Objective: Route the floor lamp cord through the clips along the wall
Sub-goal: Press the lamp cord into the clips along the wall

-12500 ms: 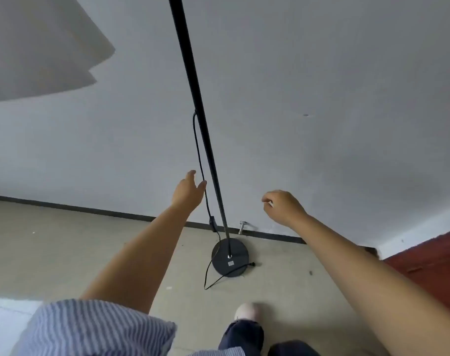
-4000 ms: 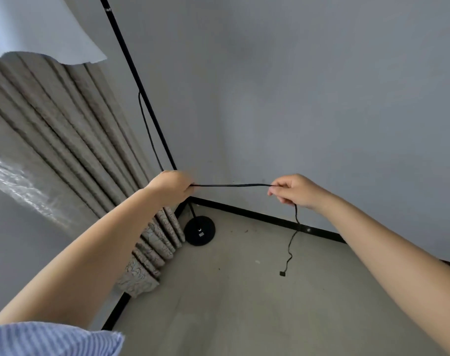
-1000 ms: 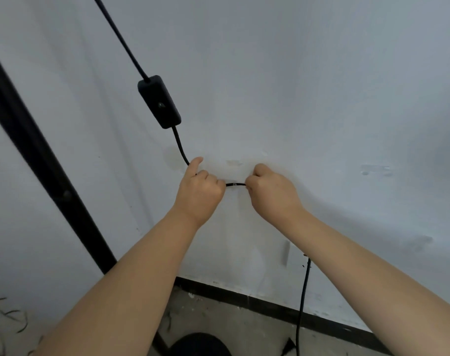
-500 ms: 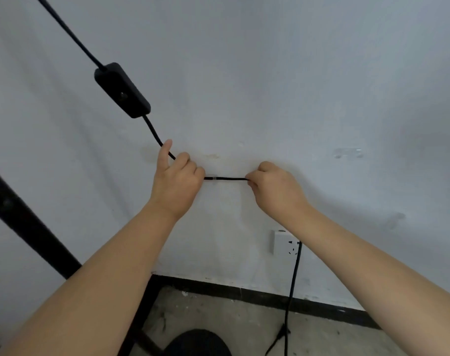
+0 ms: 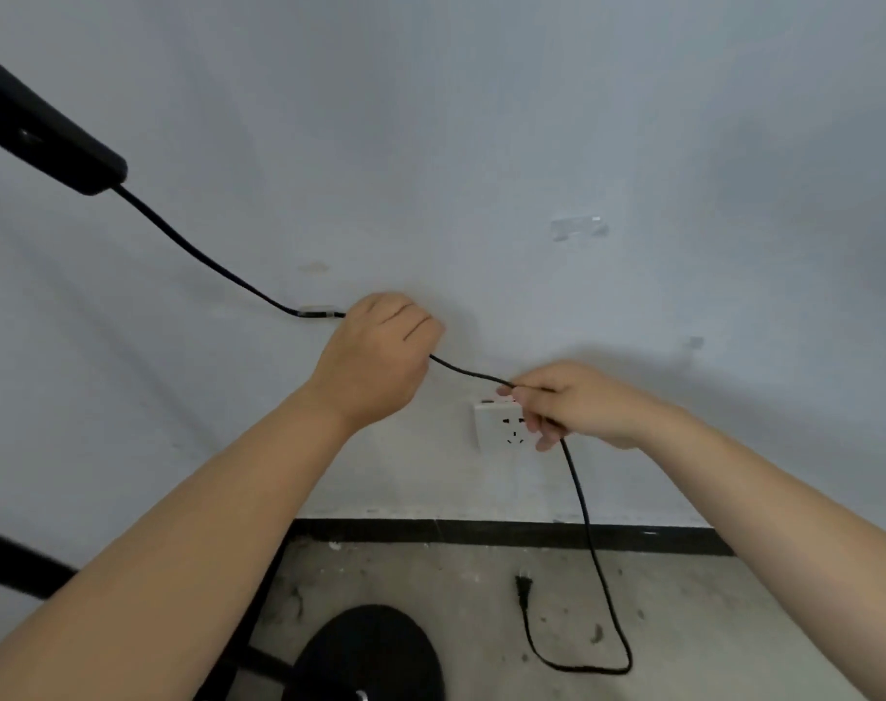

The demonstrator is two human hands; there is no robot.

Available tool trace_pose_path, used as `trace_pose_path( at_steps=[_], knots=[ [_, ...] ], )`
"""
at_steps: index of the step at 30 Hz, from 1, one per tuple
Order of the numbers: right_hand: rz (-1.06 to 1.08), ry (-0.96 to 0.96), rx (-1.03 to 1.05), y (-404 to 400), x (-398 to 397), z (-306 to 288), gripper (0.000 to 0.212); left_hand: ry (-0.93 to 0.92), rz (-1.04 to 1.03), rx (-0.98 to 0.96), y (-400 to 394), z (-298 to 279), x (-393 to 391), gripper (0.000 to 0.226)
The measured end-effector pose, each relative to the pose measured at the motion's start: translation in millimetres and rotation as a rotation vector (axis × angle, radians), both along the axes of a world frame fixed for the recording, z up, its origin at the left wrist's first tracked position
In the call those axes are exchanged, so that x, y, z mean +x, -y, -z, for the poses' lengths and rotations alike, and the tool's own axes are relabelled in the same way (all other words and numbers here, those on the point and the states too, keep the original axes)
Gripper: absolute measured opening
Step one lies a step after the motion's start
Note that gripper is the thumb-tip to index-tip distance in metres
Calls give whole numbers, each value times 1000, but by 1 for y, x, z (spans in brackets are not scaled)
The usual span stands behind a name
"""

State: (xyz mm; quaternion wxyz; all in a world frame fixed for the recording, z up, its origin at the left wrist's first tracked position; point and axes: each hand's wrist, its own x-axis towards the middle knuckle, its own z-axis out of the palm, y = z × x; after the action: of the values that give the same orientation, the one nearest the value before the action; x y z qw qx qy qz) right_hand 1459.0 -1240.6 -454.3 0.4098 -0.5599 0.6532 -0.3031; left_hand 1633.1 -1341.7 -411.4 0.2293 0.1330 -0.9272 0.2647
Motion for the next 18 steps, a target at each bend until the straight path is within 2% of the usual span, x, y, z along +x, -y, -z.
trace_pose_path(
  at_steps=[2,5,8,12,15,18],
  knots=[
    [108,76,10,-10,-20,-10,23,27,91,66,-10,2,-19,28],
    [189,-126,-136,-28,-45,-30,16,-10,150,104,-21,4,-44,25],
    [223,-238,-303,-40,-58,-45,13,-147,86,145,-27,2,-60,11],
    [310,-405,-558,-47,-63,-57,27,-302,33,284,-30,-4,-71,20],
    [374,-539,-729,-48,-62,-68,15,-458,-33,437,-31,-12,-77,13],
    [391,-630,-818,-43,-58,-73,11,-541,-61,507,-35,-14,-81,12]
  ],
)
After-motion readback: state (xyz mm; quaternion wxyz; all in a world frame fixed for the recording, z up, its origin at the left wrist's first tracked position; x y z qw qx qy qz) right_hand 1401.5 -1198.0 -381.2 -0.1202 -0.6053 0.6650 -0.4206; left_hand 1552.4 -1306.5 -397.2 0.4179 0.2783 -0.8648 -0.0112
